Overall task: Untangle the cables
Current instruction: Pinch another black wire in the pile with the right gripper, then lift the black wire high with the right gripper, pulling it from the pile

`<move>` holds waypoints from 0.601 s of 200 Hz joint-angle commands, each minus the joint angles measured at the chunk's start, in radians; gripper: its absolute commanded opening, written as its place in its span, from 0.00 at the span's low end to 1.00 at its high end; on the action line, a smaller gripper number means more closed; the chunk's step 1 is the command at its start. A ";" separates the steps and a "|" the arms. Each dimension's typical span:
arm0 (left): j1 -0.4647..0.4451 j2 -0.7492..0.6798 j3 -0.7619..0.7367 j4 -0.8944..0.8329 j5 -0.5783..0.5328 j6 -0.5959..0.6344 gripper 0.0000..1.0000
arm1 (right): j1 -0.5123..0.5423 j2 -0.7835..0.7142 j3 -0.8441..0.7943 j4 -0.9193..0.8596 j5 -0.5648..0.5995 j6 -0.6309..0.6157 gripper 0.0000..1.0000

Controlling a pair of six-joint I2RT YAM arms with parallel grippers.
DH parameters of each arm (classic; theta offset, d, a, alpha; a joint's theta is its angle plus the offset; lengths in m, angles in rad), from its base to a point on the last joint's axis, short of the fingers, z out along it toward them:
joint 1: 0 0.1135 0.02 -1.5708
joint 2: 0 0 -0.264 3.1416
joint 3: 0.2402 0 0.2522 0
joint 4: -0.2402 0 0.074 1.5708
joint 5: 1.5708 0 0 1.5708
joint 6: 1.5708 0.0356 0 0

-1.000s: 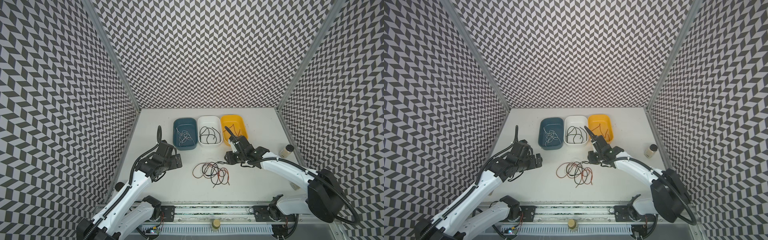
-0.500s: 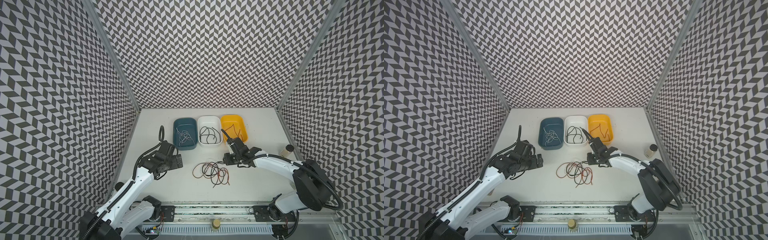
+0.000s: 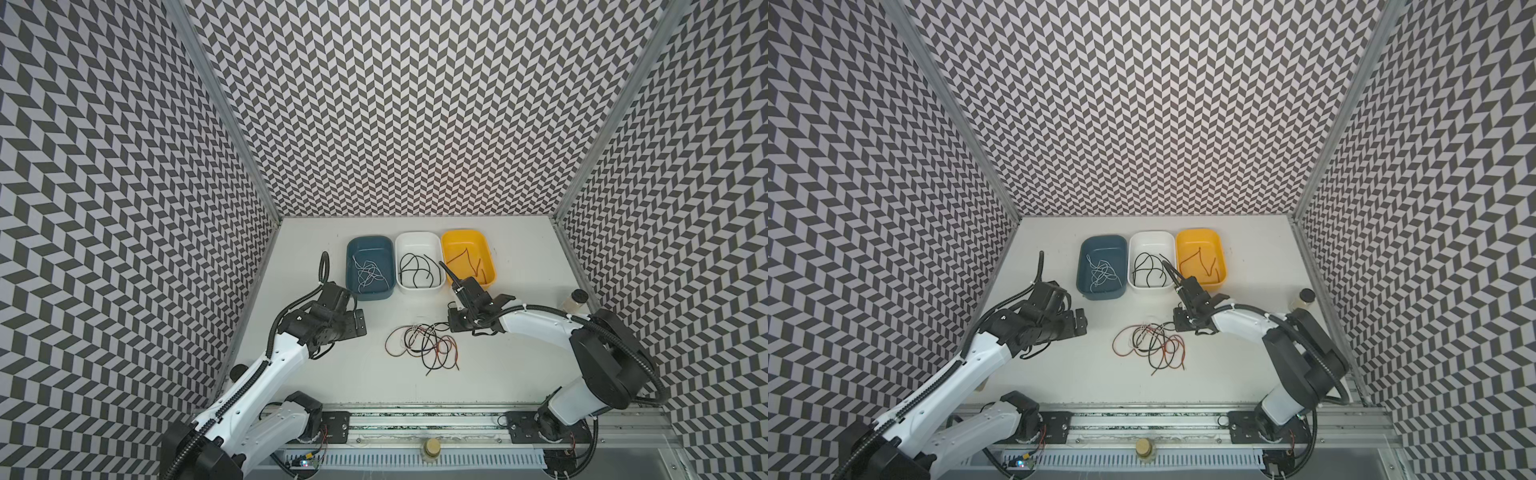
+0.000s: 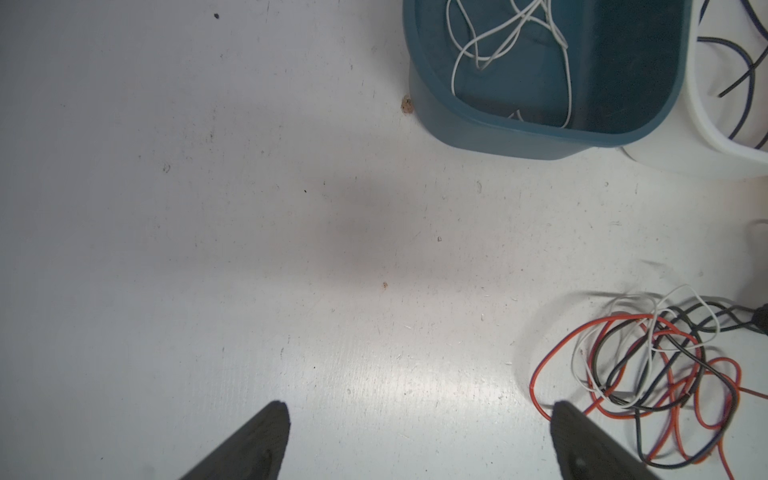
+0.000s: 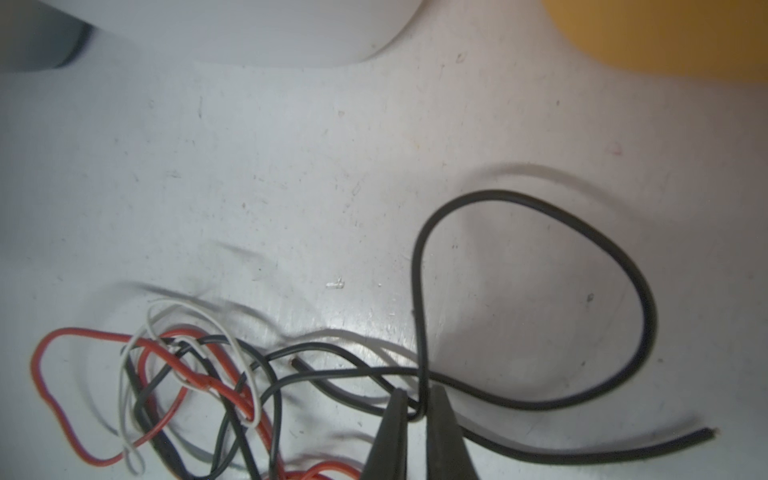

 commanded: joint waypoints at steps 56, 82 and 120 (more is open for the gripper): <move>-0.005 -0.009 0.026 -0.017 -0.006 -0.001 1.00 | 0.002 -0.219 0.052 -0.090 0.008 -0.017 0.00; -0.005 -0.010 0.027 -0.017 -0.004 -0.001 1.00 | 0.002 -0.304 0.078 -0.134 0.011 -0.022 0.00; -0.005 -0.009 0.026 -0.017 -0.004 -0.001 1.00 | 0.009 -0.410 0.167 -0.224 0.007 -0.046 0.00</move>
